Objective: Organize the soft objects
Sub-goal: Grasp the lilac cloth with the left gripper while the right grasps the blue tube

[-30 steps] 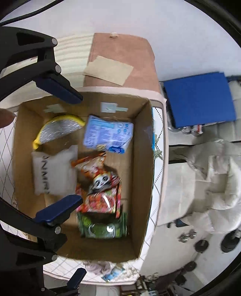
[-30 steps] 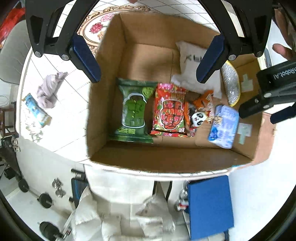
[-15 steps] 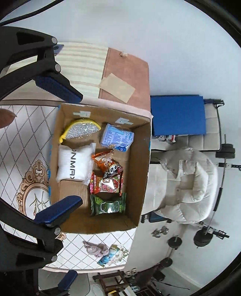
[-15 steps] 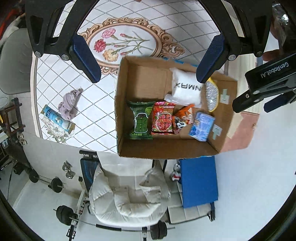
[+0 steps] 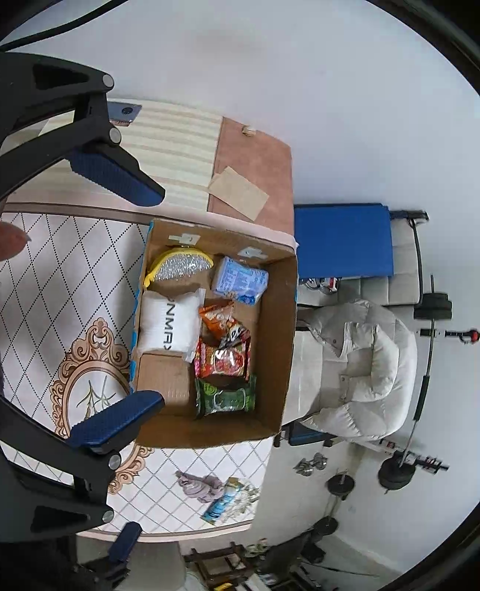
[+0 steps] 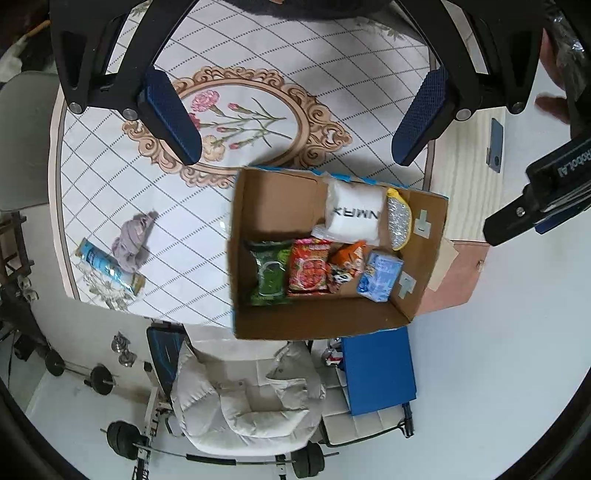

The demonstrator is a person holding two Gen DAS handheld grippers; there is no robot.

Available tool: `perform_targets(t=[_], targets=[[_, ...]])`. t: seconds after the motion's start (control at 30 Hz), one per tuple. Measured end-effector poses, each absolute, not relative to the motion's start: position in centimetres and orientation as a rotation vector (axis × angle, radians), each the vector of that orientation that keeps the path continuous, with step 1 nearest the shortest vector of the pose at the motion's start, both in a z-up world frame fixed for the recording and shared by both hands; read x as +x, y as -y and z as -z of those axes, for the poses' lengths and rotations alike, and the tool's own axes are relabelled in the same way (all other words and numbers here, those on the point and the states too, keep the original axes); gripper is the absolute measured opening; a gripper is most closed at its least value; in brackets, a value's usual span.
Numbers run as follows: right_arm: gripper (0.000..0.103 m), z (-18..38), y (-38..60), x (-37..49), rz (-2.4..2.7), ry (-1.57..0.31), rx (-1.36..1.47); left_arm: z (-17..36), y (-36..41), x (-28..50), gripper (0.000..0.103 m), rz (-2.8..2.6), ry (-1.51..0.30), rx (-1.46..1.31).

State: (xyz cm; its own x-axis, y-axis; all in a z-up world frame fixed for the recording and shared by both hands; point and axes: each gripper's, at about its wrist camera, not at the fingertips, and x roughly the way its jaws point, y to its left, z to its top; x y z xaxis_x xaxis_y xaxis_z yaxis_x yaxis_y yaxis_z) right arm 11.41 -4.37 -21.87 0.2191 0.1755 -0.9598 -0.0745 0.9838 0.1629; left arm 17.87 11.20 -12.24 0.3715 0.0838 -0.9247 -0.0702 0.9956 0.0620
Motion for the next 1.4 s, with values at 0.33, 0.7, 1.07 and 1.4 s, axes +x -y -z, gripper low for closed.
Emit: perform_targets(t=[0.33,0.7,1.07,1.4], targets=[[0.103,22.0,21.9,15.5,0.029,-1.357,0.049,17.6,7.1,23.6,0.102,0.113,-1.254,0.224],[0.102,32.5,39.1,24.9,-0.002,-1.532,-0.046,33.1,25.0,32.3,0.071,0.289,-1.559,0.262],[0.065,42.1,40.5,33.7,-0.241,-1.523,-0.297,41.6,27.7,34.5,0.044,0.239,-1.695,0.313],[0.065,48.4,35.8,36.5,-0.368,-1.694,-0.359,41.4,21.7,33.3,0.041,0.161,-1.758,0.044]])
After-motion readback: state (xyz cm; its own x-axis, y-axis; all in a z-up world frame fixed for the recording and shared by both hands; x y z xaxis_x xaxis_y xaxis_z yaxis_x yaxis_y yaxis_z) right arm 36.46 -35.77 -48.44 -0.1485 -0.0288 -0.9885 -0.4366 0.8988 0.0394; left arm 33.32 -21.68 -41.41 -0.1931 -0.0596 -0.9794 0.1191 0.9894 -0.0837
